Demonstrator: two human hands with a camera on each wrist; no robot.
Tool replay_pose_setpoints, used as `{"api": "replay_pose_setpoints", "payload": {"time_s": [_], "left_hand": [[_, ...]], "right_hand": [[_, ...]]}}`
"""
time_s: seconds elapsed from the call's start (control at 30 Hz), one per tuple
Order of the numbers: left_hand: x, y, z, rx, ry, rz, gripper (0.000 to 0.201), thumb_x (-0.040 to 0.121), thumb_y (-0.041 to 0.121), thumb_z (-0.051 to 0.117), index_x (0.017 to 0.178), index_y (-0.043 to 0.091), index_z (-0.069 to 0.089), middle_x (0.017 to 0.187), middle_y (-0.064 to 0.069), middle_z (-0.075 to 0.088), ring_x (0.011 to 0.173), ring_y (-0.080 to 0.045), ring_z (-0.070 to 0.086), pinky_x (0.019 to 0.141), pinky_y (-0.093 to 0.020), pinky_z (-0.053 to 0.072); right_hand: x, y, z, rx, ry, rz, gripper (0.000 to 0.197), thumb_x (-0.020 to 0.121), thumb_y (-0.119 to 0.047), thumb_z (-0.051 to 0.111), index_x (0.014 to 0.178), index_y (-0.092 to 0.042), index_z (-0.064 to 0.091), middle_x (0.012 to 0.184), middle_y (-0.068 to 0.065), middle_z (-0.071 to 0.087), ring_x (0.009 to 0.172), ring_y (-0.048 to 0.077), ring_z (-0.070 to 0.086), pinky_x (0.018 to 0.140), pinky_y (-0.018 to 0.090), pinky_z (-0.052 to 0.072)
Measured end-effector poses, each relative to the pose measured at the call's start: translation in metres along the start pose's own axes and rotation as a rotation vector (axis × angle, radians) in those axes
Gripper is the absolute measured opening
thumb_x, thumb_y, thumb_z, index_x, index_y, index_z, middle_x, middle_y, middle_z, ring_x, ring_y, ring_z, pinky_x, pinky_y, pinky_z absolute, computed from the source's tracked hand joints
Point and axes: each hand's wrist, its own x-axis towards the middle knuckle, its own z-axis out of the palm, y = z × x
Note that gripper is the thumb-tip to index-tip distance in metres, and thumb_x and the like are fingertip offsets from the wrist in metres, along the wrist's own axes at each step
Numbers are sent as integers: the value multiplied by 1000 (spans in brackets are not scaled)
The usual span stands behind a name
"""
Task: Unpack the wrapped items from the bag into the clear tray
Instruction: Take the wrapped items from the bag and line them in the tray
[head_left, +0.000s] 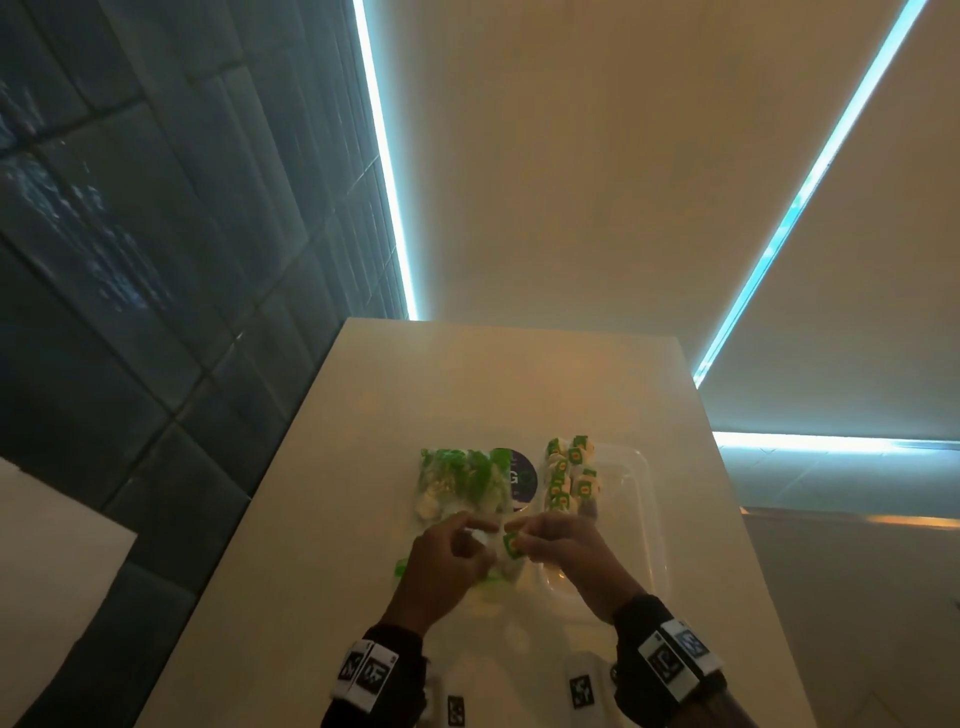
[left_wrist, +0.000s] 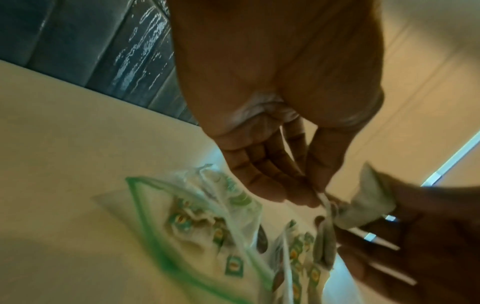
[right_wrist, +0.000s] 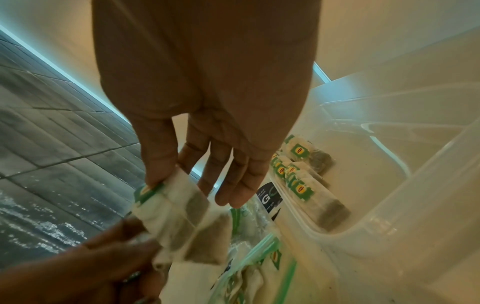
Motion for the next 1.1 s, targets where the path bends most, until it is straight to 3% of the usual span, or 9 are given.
{"api": "replay_pose_setpoints", "payload": {"time_s": [0.13,0.27,0.37,0.47,0.57,0.63,0.77,0.97,1.1], "left_hand": [[-2,19,-9,-183,-64,41,17,84,0,68,90,15,75,72,-5,72,63,-17,66,64,-31,56],[-8,26,-14,-316,-107,0,26,89,-9,57,105,6,72,85,-11,73,77,-20,67,79,-34,57],[-8,26,-10,-275,-76,-5,23,87,-8,60,101,6,71,83,-6,70,76,-15,64,73,-30,56],[-6,23,-6,-290,-10,-20,14,82,-6,68,92,3,69,88,-1,72,80,-14,66,72,-26,54],[-7,23,-7,-399,55,-33,11,81,-5,69,92,-3,67,96,-10,73,86,-20,68,81,-37,57],[-7,24,-9,-425,100,-51,11,81,-4,70,90,1,67,87,-13,72,81,-23,68,79,-41,58],[-2,22,-10,-309,102,-51,16,80,0,71,88,14,74,85,-7,75,83,-25,70,76,-43,60],[2,28,-2,-210,156,-48,21,71,8,82,86,19,73,82,-2,76,81,-19,72,74,-44,61],[3,30,4,-218,220,-62,19,71,10,83,84,18,72,80,-3,75,78,-19,73,72,-45,61]], "right_hand": [[1,-2,7,100,-57,36,6,89,-3,61,86,0,65,96,18,66,94,31,62,92,45,50],[-1,-4,7,327,-84,68,11,90,-6,58,94,5,61,91,17,63,86,29,61,76,36,55],[-3,-7,6,377,-109,66,16,87,-11,61,94,4,60,89,17,59,81,27,58,75,35,52],[-5,-8,10,350,-115,58,18,84,-13,62,92,4,61,91,18,62,85,29,60,81,41,52],[-6,-9,5,283,-19,28,29,79,-17,68,93,7,63,97,20,66,95,34,61,94,50,48],[-6,-13,-3,263,35,-2,38,77,-19,72,96,12,61,96,21,66,92,36,62,90,50,50],[-12,-25,-6,303,-82,-44,24,78,-12,65,92,7,61,89,20,63,78,29,62,68,34,55],[-3,-17,13,118,82,-105,16,85,-11,67,92,3,63,89,16,67,83,27,64,78,43,53],[2,-8,21,210,175,-76,21,87,-5,64,97,14,59,94,23,67,84,33,67,79,47,57]]}}
